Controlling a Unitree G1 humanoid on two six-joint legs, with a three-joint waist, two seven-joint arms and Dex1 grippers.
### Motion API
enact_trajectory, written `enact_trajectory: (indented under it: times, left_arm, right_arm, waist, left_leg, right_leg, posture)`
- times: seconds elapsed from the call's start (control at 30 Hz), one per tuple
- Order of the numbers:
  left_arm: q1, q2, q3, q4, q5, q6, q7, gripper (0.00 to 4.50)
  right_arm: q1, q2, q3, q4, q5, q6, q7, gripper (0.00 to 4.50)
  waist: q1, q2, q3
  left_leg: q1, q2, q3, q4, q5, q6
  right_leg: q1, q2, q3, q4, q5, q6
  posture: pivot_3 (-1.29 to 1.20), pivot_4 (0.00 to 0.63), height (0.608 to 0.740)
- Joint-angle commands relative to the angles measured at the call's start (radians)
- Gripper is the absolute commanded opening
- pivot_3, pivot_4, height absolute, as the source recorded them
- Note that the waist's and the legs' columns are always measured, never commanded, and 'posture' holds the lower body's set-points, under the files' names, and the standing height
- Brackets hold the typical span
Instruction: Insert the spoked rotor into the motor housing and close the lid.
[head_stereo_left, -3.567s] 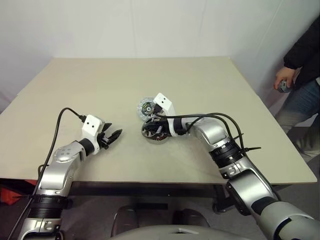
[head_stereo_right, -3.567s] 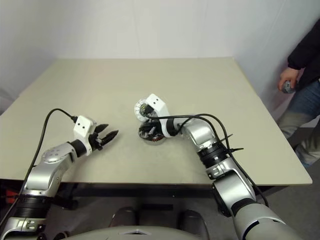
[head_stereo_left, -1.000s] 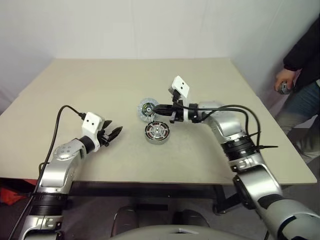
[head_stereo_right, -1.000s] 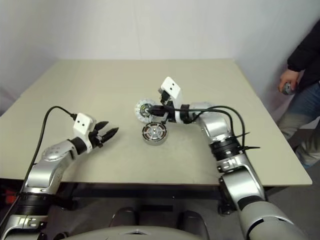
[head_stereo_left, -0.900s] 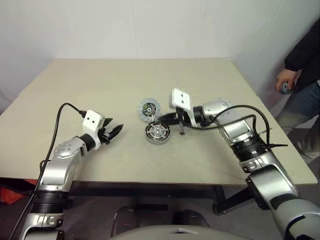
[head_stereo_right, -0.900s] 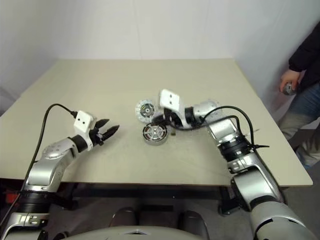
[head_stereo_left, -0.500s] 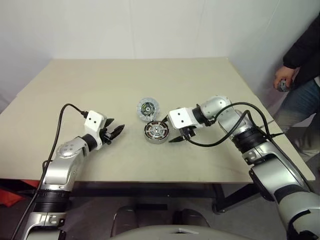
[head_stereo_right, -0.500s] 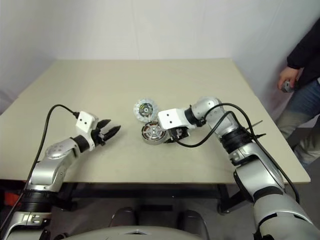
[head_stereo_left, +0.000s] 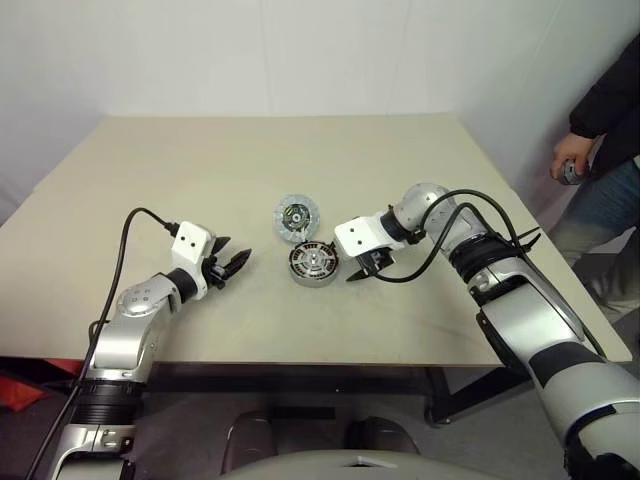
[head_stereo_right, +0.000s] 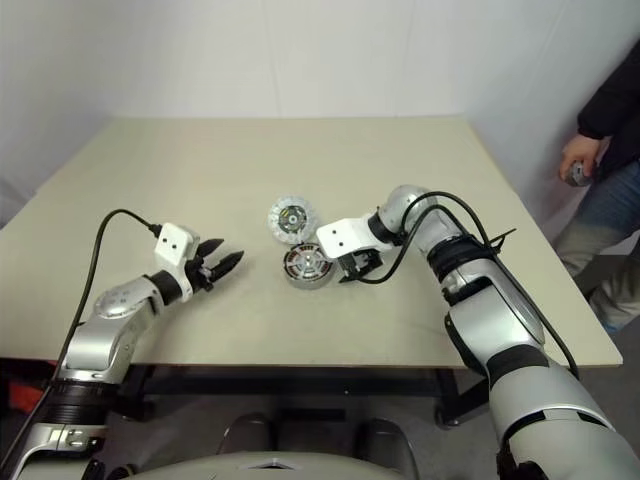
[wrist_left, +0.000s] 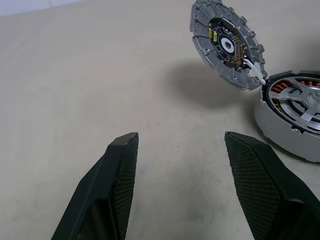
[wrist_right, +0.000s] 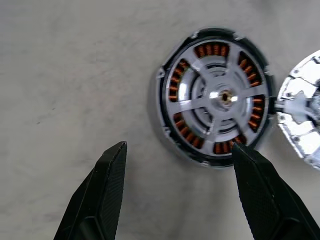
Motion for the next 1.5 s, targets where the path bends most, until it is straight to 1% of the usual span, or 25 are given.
enact_trajectory:
  times: [0.03, 0.37, 0.47, 0.7, 0.73, 0.83, 1.03, 1.07, 1.1, 1.3, 1.47, 1.5]
  left_arm:
    - [-0.003, 0.002, 0.017, -0.029, -0.001, -0.021, 0.008, 2.89]
    - [0.002, 0.001, 0.020, -0.024, -0.003, -0.027, 0.012, 2.89]
    - [0.003, -0.002, 0.021, -0.024, -0.003, -0.031, 0.016, 2.89]
    - [0.008, -0.004, 0.025, -0.021, -0.003, -0.037, 0.020, 2.89]
    - [0.009, -0.004, 0.025, -0.022, -0.003, -0.037, 0.021, 2.89]
    - [0.011, -0.006, 0.027, -0.026, -0.004, -0.036, 0.025, 2.89]
    - [0.023, -0.009, 0.027, -0.035, -0.005, -0.038, 0.036, 2.89]
    - [0.024, -0.010, 0.027, -0.036, -0.006, -0.038, 0.037, 2.89]
    - [0.024, -0.010, 0.027, -0.037, -0.006, -0.038, 0.038, 2.89]
    - [0.025, -0.011, 0.027, -0.039, -0.007, -0.037, 0.041, 2.89]
    - [0.025, -0.015, 0.023, -0.038, -0.006, -0.039, 0.043, 2.89]
    - [0.025, -0.016, 0.023, -0.038, -0.006, -0.039, 0.044, 2.89]
  right_arm:
    - [-0.007, 0.002, 0.006, 0.019, -0.024, -0.056, -0.008, 3.71]
    - [0.012, 0.014, -0.002, 0.010, -0.030, -0.093, 0.008, 3.71]
    - [0.027, 0.018, 0.016, 0.012, -0.065, -0.116, -0.027, 3.71]
    - [0.026, 0.047, 0.021, -0.018, -0.071, -0.095, -0.025, 3.71]
    - [0.023, 0.050, 0.023, -0.013, -0.076, -0.095, -0.028, 3.33]
    - [0.016, 0.055, 0.025, -0.004, -0.088, -0.099, -0.039, 2.46]
    - [0.000, 0.062, 0.021, 0.005, -0.097, -0.101, -0.059, 0.35]
    - [-0.003, 0.063, 0.020, 0.006, -0.097, -0.100, -0.061, 0.07]
    - [-0.005, 0.064, 0.019, 0.006, -0.097, -0.099, -0.063, 0.01]
    - [-0.015, 0.067, 0.013, 0.006, -0.101, -0.092, -0.088, 0.01]
    - [-0.018, 0.070, 0.000, -0.003, -0.093, -0.062, -0.095, 0.01]
    - [-0.011, 0.072, -0.012, -0.022, -0.074, -0.024, -0.080, 0.01]
  waist:
    - [0.000, 0.000, 0.000]
    - [0.000, 0.000, 0.000]
    - [0.000, 0.000, 0.000]
    - [-0.007, 0.000, 0.000]
    - [-0.010, 0.000, 0.000]
    - [-0.017, 0.000, 0.000]
    - [-0.022, 0.000, 0.000]
    - [-0.023, -0.001, 0.000]
    - [-0.023, -0.001, 0.000]
    - [-0.024, 0.000, 0.000]
    - [-0.024, 0.000, 0.000]
    - [-0.024, 0.000, 0.000]
  left_leg:
    - [0.000, 0.000, 0.000, 0.000, 0.000, 0.000]
    - [0.001, 0.000, 0.000, 0.001, 0.000, 0.000]
    - [0.000, 0.000, 0.000, 0.002, 0.000, 0.000]
    - [0.001, 0.000, 0.000, 0.002, 0.000, 0.000]
    - [0.001, 0.000, 0.000, 0.002, 0.000, 0.000]
    - [0.001, 0.000, 0.000, 0.003, 0.000, 0.000]
    - [0.000, 0.000, 0.000, 0.003, 0.000, 0.000]
    - [0.001, 0.000, 0.000, 0.003, 0.000, 0.001]
    - [0.001, 0.000, 0.000, 0.003, 0.000, 0.001]
    - [0.001, 0.000, 0.000, 0.005, 0.000, 0.000]
    - [0.002, 0.000, 0.000, 0.006, 0.000, 0.000]
    - [0.002, 0.000, 0.000, 0.006, 0.000, 0.000]
  right_leg:
    - [0.000, 0.000, 0.000, 0.000, 0.000, 0.000]
    - [0.000, 0.000, 0.000, 0.002, 0.000, 0.000]
    - [0.000, 0.000, 0.000, 0.002, 0.000, 0.000]
    - [0.000, 0.000, 0.000, 0.003, 0.000, 0.000]
    - [0.000, 0.000, 0.000, 0.003, 0.000, 0.000]
    - [0.000, 0.000, 0.000, 0.004, 0.000, 0.000]
    - [0.000, 0.000, 0.001, 0.003, 0.000, 0.000]
    - [0.000, 0.000, 0.001, 0.003, 0.000, 0.000]
    - [0.000, 0.000, 0.001, 0.003, 0.000, 0.000]
    - [0.000, 0.000, 0.001, 0.005, -0.001, 0.001]
    - [0.000, 0.000, 0.001, 0.006, -0.001, 0.001]
    - [0.000, 0.000, 0.001, 0.006, -0.001, 0.001]
  posture:
    - [0.00, 0.000, 0.740]
    - [0.00, 0.000, 0.740]
    - [0.00, 0.000, 0.740]
    - [0.00, 0.000, 0.740]
    - [0.00, 0.000, 0.740]
    - [0.00, 0.000, 0.740]
    - [0.00, 0.000, 0.740]
    - [0.00, 0.000, 0.740]
    - [0.00, 0.000, 0.740]
    - [0.00, 0.000, 0.740]
    - [0.00, 0.000, 0.740]
    - [0.00, 0.000, 0.740]
